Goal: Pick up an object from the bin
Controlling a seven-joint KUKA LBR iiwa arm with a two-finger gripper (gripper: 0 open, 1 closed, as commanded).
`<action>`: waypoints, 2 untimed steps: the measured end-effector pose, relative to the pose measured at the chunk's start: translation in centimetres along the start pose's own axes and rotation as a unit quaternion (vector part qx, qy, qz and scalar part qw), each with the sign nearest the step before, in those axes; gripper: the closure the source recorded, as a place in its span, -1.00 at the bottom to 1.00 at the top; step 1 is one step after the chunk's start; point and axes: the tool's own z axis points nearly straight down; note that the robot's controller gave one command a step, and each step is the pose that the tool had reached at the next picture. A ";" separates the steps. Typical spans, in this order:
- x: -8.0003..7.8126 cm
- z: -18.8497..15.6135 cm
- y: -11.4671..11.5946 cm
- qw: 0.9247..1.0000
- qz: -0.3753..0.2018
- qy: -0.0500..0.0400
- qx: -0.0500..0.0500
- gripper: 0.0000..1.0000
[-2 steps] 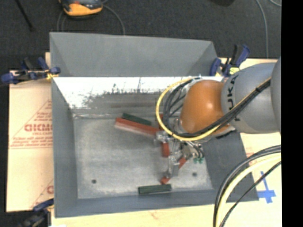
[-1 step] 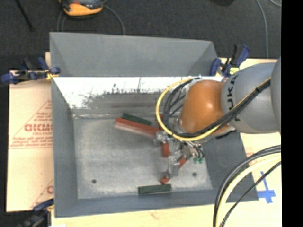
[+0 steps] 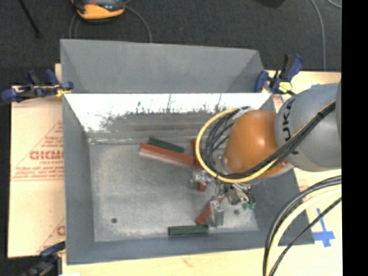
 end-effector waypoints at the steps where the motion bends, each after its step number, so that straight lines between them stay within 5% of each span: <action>1: 1.5 0.4 1.9 0.993 -0.115 0.001 0.000 -1.00; 2: -2.5 0.7 -5.1 0.984 -0.176 0.000 -0.001 1.00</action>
Offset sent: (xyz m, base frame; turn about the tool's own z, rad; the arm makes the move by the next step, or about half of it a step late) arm 0.0330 -0.0438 -0.0080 -0.3589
